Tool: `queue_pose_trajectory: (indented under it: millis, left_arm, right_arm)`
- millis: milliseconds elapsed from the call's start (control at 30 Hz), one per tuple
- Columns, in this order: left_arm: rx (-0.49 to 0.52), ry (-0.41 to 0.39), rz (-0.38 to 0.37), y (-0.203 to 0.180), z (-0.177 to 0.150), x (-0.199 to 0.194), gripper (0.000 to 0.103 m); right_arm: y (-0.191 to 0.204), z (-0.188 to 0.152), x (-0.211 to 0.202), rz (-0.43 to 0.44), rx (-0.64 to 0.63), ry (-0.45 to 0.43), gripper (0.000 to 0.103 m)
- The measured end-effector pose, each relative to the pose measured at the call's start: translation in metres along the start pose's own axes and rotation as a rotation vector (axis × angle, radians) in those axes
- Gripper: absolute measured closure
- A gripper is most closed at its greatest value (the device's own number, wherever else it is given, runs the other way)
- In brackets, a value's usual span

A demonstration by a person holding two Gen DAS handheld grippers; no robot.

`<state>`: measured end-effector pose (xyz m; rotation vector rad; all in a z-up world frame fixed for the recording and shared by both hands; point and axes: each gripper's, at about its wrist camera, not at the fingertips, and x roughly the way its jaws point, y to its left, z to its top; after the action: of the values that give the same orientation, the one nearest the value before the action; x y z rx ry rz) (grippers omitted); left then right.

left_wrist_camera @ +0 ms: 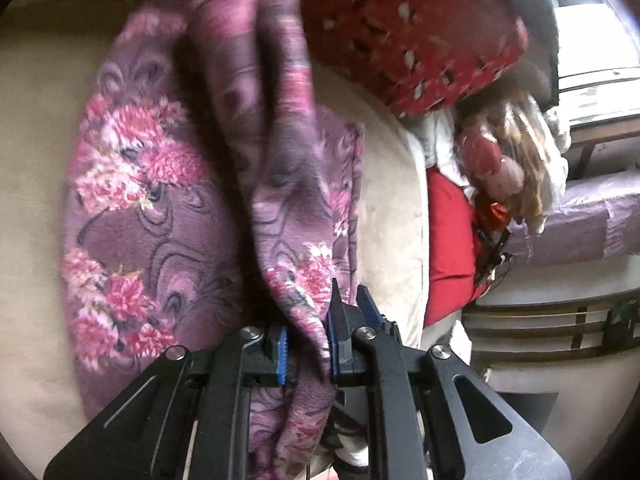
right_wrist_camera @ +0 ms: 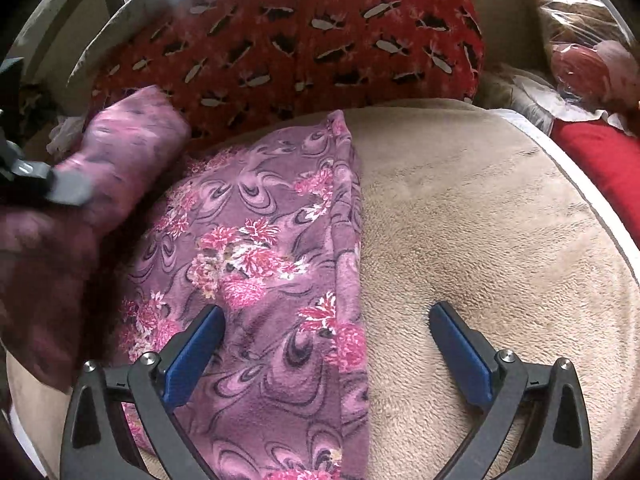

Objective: Fold small clothes

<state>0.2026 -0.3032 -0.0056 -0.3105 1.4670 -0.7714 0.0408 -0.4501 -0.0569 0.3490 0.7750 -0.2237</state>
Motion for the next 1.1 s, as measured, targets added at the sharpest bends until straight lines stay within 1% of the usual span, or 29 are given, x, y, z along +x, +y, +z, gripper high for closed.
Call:
queue_pose_trajectory:
  millis: [33,67,133,167,200,233,300,433,467,500,533,567,600,633,667,700,733,767,800,833,867,900,933,967,1000,1033,1067,1100]
  left_arm:
    - [-0.011,0.020,0.009,0.001,0.001,0.007,0.088]
    - [-0.025,0.036,0.010,0.003,0.002,0.011,0.084]
    - [-0.056,0.061,-0.014,0.007,0.001,0.015,0.080]
    - [-0.069,0.071,-0.035,0.010,0.000,0.013,0.074]
    - [-0.071,0.070,-0.043,0.011,-0.002,0.010,0.069]
    - [-0.070,0.062,-0.046,0.013,-0.003,0.005,0.067]
    - [-0.072,0.027,-0.049,0.018,-0.006,-0.011,0.059]
    - [-0.117,-0.056,-0.024,0.046,-0.007,-0.049,0.058]
    - [-0.124,-0.066,-0.015,0.054,-0.006,-0.056,0.058]
    - [-0.130,-0.078,0.001,0.063,-0.006,-0.064,0.058]
    - [-0.136,-0.085,0.016,0.072,-0.005,-0.069,0.058]
    - [-0.141,-0.093,0.016,0.081,-0.005,-0.073,0.058]
    - [-0.148,-0.096,0.016,0.088,-0.005,-0.074,0.058]
    - [-0.154,-0.099,0.020,0.093,-0.006,-0.073,0.058]
    - [-0.159,-0.101,0.025,0.096,-0.007,-0.070,0.058]
    - [-0.163,-0.101,0.027,0.098,-0.007,-0.066,0.058]
    - [-0.165,-0.101,0.031,0.100,-0.008,-0.063,0.058]
    - [-0.162,-0.100,0.038,0.100,-0.009,-0.059,0.058]
    - [-0.157,-0.100,0.042,0.100,-0.010,-0.058,0.058]
    - [-0.152,-0.104,0.043,0.101,-0.010,-0.058,0.058]
    - [-0.148,-0.106,0.046,0.100,-0.011,-0.058,0.055]
    - [-0.142,-0.103,0.047,0.100,-0.012,-0.059,0.055]
    - [-0.139,-0.100,0.049,0.101,-0.012,-0.060,0.055]
    - [-0.137,-0.100,0.052,0.101,-0.013,-0.062,0.055]
    - [-0.132,-0.104,0.059,0.102,-0.013,-0.065,0.055]
    - [-0.125,-0.113,0.072,0.102,-0.012,-0.068,0.055]
    - [-0.114,-0.130,0.092,0.100,-0.012,-0.072,0.054]
    - [-0.099,-0.151,0.105,0.097,-0.011,-0.076,0.054]
  right_arm:
    - [0.000,0.000,0.000,-0.001,-0.001,0.000,0.000]
    - [0.000,-0.001,-0.001,-0.001,-0.002,-0.001,0.000]
    - [-0.001,-0.001,-0.002,0.001,-0.001,-0.002,0.000]
    - [-0.002,-0.001,-0.002,0.003,0.001,-0.003,0.000]
    - [-0.002,-0.001,-0.002,0.004,0.002,-0.003,0.000]
    - [-0.002,-0.001,-0.002,0.005,0.002,-0.004,0.000]
    - [-0.002,-0.002,-0.003,0.006,0.003,-0.005,0.000]
    - [-0.005,0.000,-0.005,0.026,0.016,-0.001,0.000]
    - [-0.007,0.001,-0.007,0.037,0.023,0.012,0.001]
    - [-0.010,0.004,-0.010,0.046,0.031,0.043,0.003]
    - [-0.012,0.006,-0.016,0.034,0.033,0.062,0.006]
    - [-0.016,0.007,-0.021,0.011,0.037,0.063,0.008]
    - [-0.022,0.012,-0.034,-0.048,0.056,0.038,0.007]
    - [-0.027,0.016,-0.046,-0.063,0.082,0.000,0.007]
    - [-0.031,0.021,-0.056,-0.041,0.117,-0.045,0.007]
    - [-0.033,0.029,-0.066,0.036,0.160,-0.092,0.006]
    - [-0.031,0.036,-0.066,0.097,0.174,-0.102,0.006]
    - [-0.025,0.044,-0.062,0.165,0.174,-0.092,0.006]
    - [-0.014,0.053,-0.048,0.218,0.153,-0.053,0.007]
    - [-0.006,0.058,-0.036,0.222,0.129,-0.020,0.007]
    - [0.004,0.062,-0.021,0.201,0.101,0.016,0.007]
    - [0.014,0.066,-0.003,0.169,0.073,0.051,0.007]
    - [0.020,0.067,0.009,0.163,0.064,0.077,0.013]
    - [0.026,0.068,0.020,0.168,0.059,0.101,0.037]
    - [0.035,0.068,0.029,0.200,0.038,0.118,0.056]
    - [0.044,0.066,0.032,0.212,-0.004,0.113,0.087]
    - [0.055,0.065,0.031,0.184,-0.081,0.108,0.088]
    - [0.061,0.064,0.025,0.165,-0.145,0.081,0.089]
